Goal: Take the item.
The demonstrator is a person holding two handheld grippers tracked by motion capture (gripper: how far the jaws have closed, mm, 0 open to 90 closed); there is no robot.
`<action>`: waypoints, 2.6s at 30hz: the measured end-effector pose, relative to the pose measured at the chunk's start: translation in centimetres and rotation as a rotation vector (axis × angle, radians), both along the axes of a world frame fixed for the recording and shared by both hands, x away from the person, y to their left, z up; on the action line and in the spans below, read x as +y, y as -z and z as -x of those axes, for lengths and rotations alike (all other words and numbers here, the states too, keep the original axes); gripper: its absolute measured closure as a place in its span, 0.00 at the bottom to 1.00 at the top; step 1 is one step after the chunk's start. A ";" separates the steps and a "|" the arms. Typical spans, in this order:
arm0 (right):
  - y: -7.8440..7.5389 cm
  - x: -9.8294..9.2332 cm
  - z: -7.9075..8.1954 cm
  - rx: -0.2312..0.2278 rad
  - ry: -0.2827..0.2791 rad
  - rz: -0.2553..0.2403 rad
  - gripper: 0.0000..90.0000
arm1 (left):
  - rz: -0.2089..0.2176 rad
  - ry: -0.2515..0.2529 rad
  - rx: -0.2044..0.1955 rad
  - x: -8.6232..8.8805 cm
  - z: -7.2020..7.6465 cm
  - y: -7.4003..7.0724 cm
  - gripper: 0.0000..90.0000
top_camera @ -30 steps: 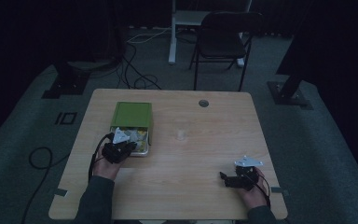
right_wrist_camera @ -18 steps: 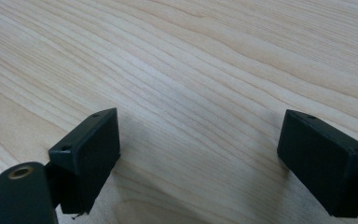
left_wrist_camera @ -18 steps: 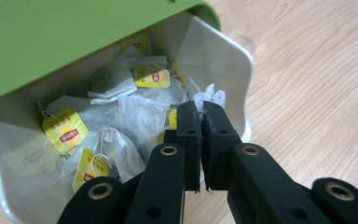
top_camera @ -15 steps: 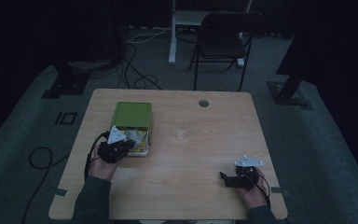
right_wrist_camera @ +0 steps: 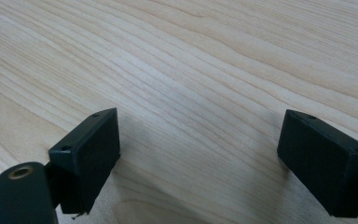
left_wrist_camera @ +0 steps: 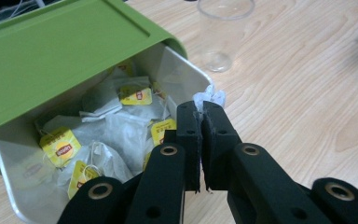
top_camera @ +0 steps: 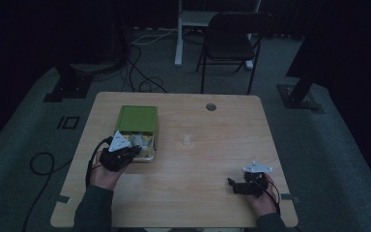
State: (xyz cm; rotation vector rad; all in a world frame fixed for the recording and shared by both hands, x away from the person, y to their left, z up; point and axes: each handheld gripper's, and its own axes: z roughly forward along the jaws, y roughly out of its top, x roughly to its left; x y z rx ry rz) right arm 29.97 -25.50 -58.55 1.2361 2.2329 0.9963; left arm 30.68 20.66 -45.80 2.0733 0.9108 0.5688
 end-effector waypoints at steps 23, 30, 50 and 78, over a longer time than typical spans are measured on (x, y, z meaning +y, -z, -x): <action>0.0 0.0 0.0 0.000 0.000 0.000 0.14 | 0.013 0.106 0.021 -1.7 0.1 -0.9 0.97; 0.0 0.0 0.0 0.000 0.001 0.000 0.14 | 0.008 0.124 0.016 -2.4 -0.3 -1.3 0.97; 0.0 0.0 0.0 -0.001 0.000 0.000 0.14 | 0.019 0.138 0.014 -3.8 -1.8 -1.9 0.97; 0.0 0.0 0.0 -0.001 0.000 0.001 0.14 | 0.006 0.146 0.026 -7.0 -4.1 -1.7 0.97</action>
